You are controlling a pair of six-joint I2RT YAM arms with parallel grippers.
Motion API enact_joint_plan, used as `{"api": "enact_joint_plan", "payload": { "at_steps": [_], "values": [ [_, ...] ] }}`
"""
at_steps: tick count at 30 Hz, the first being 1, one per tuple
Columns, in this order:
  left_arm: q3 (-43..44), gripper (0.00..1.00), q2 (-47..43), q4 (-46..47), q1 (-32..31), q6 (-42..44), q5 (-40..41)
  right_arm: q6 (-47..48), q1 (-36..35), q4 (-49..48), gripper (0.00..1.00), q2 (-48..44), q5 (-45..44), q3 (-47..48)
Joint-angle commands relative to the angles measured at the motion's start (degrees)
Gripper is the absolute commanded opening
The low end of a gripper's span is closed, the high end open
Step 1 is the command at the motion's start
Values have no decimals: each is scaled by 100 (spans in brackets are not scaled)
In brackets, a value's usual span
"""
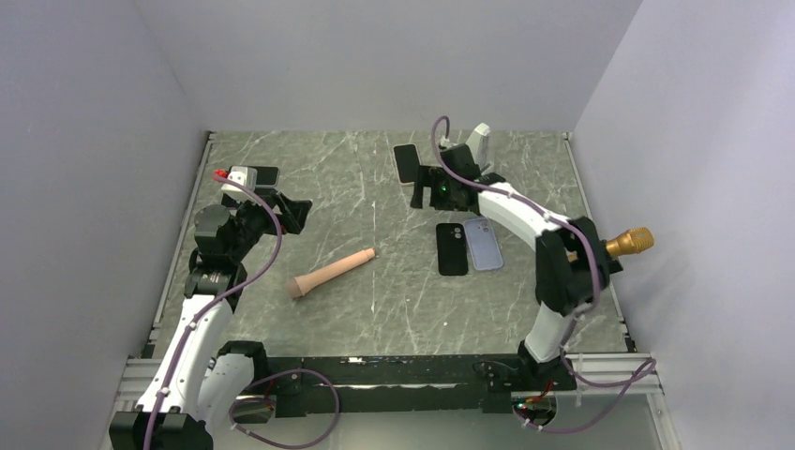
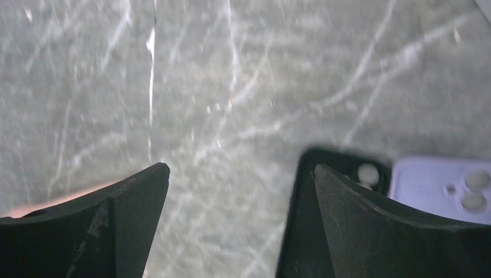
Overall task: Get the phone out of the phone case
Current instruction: Pick up the phone at the center of the board.
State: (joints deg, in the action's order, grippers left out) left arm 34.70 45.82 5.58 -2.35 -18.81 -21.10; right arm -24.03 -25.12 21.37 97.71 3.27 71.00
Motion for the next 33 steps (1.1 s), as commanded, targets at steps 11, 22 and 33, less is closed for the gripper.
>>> {"api": "enact_joint_plan", "payload": {
  "at_steps": [11,22,33],
  "values": [
    [80,98,-183,180,-35,34,-82,-728,80,-723,100,3193,-560,3068],
    [68,98,-188,254,-46,-74,-209,-943,101,499,100,4330,-1262,4565],
    [63,98,-197,307,-46,-115,-280,288,14,1000,100,5104,-587,5832]
  ]
}}
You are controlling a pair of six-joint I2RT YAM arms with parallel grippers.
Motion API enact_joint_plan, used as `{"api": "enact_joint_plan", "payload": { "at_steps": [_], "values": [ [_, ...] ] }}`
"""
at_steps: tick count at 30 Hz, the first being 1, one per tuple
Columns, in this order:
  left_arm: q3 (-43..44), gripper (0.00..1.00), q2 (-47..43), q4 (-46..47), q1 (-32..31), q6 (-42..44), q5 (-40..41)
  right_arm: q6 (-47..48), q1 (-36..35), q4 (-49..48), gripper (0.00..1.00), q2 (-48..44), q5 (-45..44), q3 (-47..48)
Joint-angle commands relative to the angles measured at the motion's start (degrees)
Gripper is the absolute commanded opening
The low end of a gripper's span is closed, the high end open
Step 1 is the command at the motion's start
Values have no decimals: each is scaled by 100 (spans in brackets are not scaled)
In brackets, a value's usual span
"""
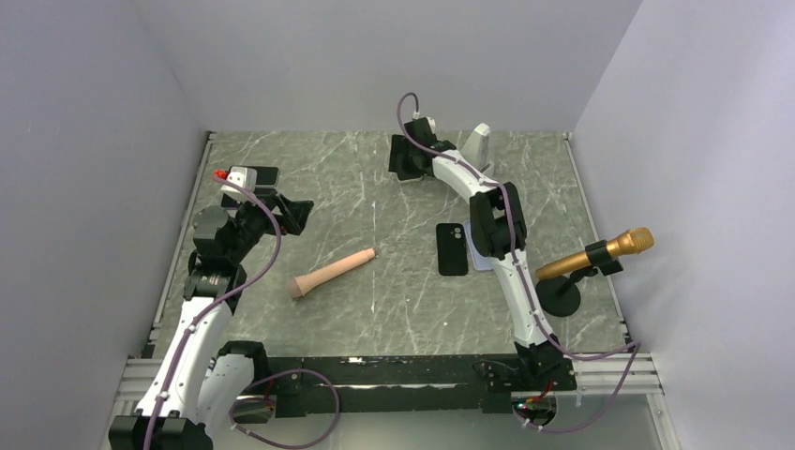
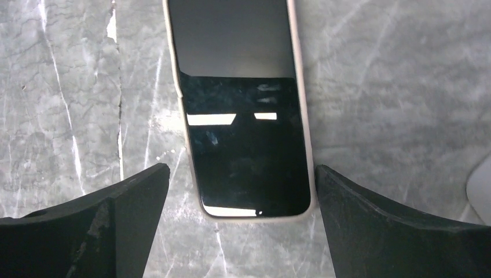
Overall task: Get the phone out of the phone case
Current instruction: Pick up the phone at the center of the board.
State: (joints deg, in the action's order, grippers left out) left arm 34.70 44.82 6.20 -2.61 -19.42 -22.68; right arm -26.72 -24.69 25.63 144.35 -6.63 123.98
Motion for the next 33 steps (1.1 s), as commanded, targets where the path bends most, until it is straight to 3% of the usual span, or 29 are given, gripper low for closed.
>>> {"api": "enact_joint_plan", "payload": {
  "at_steps": [1,13,20,24,28,33],
  "values": [
    [57,98,-117,248,-20,-46,-123,591,-43,640,100,494,317,610],
    [55,98,-100,293,-20,-124,-189,1001,-467,1547,97,1128,-1136,1410],
    [46,98,-72,294,-21,-125,-178,1054,-482,1700,49,1125,-1033,1326],
    [46,98,-65,249,-20,-91,-138,1145,-546,1843,30,593,-819,782],
    [37,98,-51,243,-20,-71,-90,1109,-723,1368,28,-791,-531,-960],
    [46,98,29,239,-20,-64,-101,786,-840,625,53,-1918,-268,-2731]
  ]
}}
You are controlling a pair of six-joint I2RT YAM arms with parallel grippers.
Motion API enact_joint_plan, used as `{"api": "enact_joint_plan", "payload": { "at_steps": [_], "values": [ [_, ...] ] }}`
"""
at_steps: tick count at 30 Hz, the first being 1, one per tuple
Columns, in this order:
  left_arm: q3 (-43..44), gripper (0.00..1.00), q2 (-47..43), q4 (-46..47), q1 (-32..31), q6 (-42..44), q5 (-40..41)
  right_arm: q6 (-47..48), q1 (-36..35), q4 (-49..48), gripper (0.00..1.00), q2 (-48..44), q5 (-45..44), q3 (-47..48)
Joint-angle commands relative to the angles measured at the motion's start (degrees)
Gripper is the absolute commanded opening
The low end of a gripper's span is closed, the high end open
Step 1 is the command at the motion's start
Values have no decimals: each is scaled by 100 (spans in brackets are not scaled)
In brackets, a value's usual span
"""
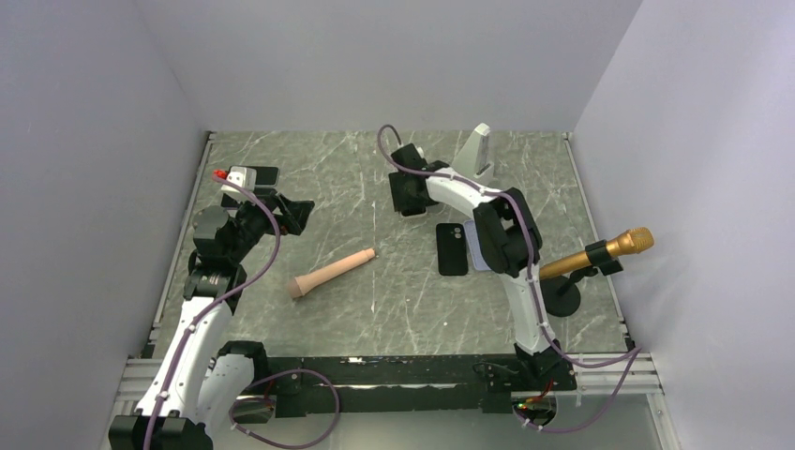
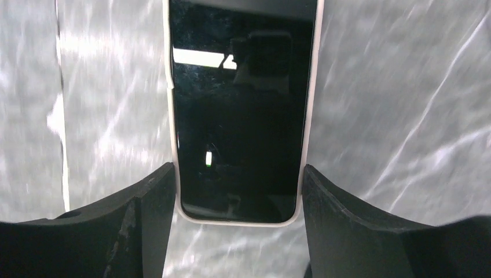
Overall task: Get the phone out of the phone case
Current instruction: Pick up the phone at the center of the board.
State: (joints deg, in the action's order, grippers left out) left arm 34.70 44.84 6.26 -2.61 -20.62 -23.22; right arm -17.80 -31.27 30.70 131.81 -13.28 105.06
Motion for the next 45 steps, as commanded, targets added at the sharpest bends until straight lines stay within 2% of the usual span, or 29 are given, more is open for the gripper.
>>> {"api": "enact_joint_plan", "payload": {
  "at_steps": [1,4,6,15,18,20,22,27,30,34,37,41,45],
  "values": [
    [39,98,39,237,-20,55,-43,-123,-184,61,63,-679,410,-929],
    [33,97,88,233,-20,67,-29,-28,-178,305,91,-360,74,-558],
    [29,97,110,218,-20,82,-12,42,-173,521,99,-31,-150,-123],
    [57,97,123,165,-20,149,46,86,0,1134,99,1035,134,1326],
    [79,97,130,130,-20,153,46,42,-5,1204,82,1065,166,1414],
    [81,98,146,122,-20,144,24,75,-19,1063,58,951,164,1248],
    [108,98,203,90,-20,110,16,141,-10,1069,41,875,165,1317],
    [580,97,648,-657,-31,-13,87,138,19,1192,15,609,488,1841],
    [891,93,940,-1227,-29,-70,-31,-202,88,964,0,116,754,1684],
    [460,91,677,-952,-33,-615,-491,-937,224,35,0,-1110,1191,510],
    [-174,91,155,-681,-211,-1320,-592,-1717,298,-911,0,-2266,1512,-852],
    [-813,93,-587,-467,-1263,-2127,277,-3171,334,-2376,0,-3895,1922,-3108],
    [-909,95,-870,-305,-2455,-2155,1437,-4903,291,-3406,0,-5102,2077,-4691]
  ]
}}
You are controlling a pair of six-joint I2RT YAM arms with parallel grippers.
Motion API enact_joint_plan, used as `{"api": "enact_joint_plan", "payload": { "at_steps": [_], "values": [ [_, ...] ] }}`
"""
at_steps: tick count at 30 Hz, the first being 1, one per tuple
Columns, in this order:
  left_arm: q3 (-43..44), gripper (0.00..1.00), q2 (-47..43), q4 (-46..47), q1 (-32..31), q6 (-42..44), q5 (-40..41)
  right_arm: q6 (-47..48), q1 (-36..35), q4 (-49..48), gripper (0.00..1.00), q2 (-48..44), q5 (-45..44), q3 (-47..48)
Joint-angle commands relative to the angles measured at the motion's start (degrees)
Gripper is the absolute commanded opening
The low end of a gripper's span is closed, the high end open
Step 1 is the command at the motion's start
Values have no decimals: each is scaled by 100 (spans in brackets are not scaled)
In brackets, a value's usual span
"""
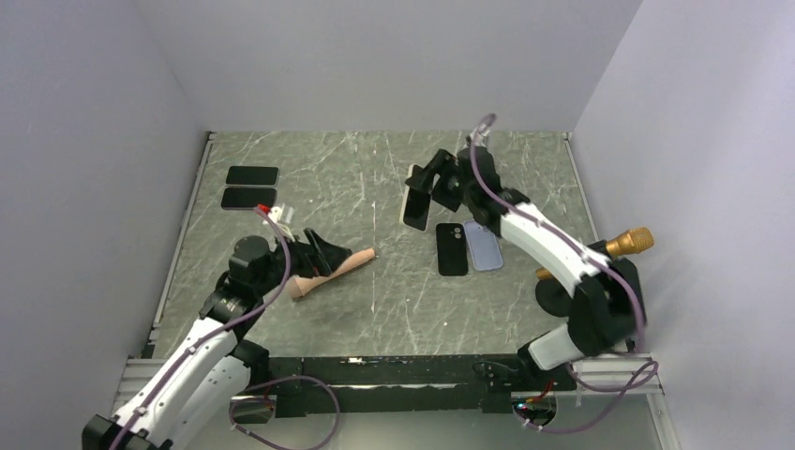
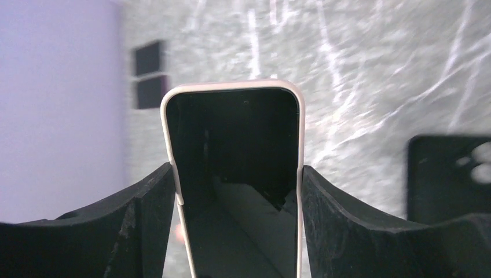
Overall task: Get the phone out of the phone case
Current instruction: Pick up the phone at the center of the board.
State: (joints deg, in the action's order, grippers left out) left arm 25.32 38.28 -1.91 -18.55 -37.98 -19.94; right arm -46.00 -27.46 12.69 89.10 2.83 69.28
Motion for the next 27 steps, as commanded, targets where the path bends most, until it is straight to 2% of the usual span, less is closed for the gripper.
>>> {"api": "enact_joint_plan", "payload": {
  "at_steps": [1,8,14,19,27],
  "values": [
    [59,94,-187,599,-1132,-305,1304,-2348,-116,-1768,0,-1069,461,-1418],
    [717,98,803,1222,-2743,558,2313,-2689,-418,-1610,0,-2174,-146,-2071],
    [1174,94,1750,1580,-3524,962,3007,-2852,-498,-1606,0,-2397,-124,-2270],
    [1637,78,2363,1457,-3666,953,3192,-2961,-646,-1599,0,-2594,-132,-2329],
    [1820,40,2672,1656,-3726,1031,3243,-2970,-880,-1407,0,-2907,-542,-2399]
  ]
}}
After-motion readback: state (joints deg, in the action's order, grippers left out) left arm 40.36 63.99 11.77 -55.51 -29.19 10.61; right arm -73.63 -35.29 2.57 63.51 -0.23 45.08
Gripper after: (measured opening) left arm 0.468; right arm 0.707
